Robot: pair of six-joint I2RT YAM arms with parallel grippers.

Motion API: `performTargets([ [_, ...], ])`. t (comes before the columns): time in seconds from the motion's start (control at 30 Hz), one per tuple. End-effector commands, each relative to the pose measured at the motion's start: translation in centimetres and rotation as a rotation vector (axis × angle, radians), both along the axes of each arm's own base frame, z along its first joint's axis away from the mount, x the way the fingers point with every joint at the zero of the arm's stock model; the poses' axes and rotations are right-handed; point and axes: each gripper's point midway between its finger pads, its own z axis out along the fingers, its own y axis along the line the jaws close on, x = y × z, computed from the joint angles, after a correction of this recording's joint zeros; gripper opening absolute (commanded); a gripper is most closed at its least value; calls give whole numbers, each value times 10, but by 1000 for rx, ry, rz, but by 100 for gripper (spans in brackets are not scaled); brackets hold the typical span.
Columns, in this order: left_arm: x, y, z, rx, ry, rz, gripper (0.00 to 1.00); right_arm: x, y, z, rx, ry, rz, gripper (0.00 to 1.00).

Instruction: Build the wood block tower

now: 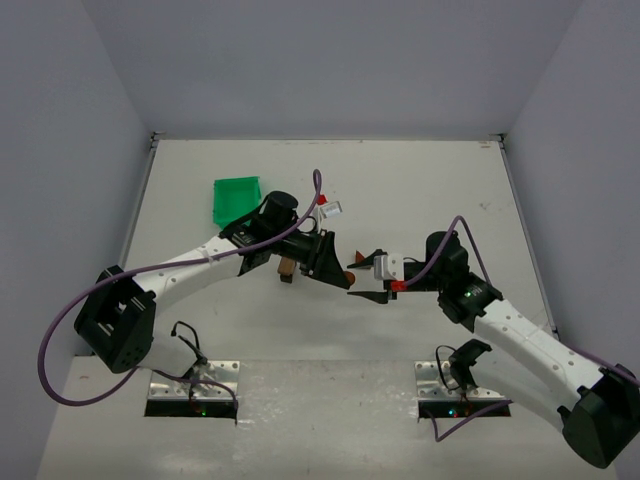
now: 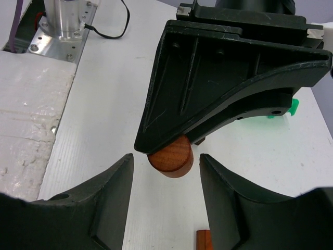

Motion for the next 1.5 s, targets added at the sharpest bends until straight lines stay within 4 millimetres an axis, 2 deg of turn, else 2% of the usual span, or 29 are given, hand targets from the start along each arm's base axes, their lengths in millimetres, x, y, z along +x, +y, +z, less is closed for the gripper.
performTargets([
  [0.0,0,-1,15,-40,-63,-10,7,1,5,24,53,-65,19,55],
  [0.33,-2,-1,11,-39,-52,-21,7,3,9,24,55,-54,35,46],
  [0.7,-1,0,7,-31,-46,-16,9,-5,15,25,73,-38,111,26],
  [0.83,-2,0,7,-33,-51,-16,22,-5,16,24,73,-31,111,18],
  [0.9,-1,0,9,-38,-60,-14,41,-5,15,24,73,-26,107,11],
  [1.0,3,0,17,-41,-99,9,72,1,15,22,69,1,64,9],
  [1.1,8,1,23,-38,-138,35,86,8,14,19,63,44,17,7],
  [1.17,16,3,26,-19,-167,77,99,16,14,18,66,97,-44,4],
  [1.23,27,6,23,30,-191,134,100,24,13,18,70,143,-107,4],
  [1.27,37,9,29,52,-226,182,100,28,11,18,71,164,-140,4],
  [1.3,51,17,26,116,-264,278,100,34,9,16,71,203,-197,4],
  [1.4,95,51,40,248,-376,583,100,40,3,12,76,268,-279,4],
  [1.43,121,76,44,319,-406,797,100,39,3,11,86,294,-288,4],
  [1.47,133,92,58,327,-453,910,100,39,3,12,96,311,-293,4],
])
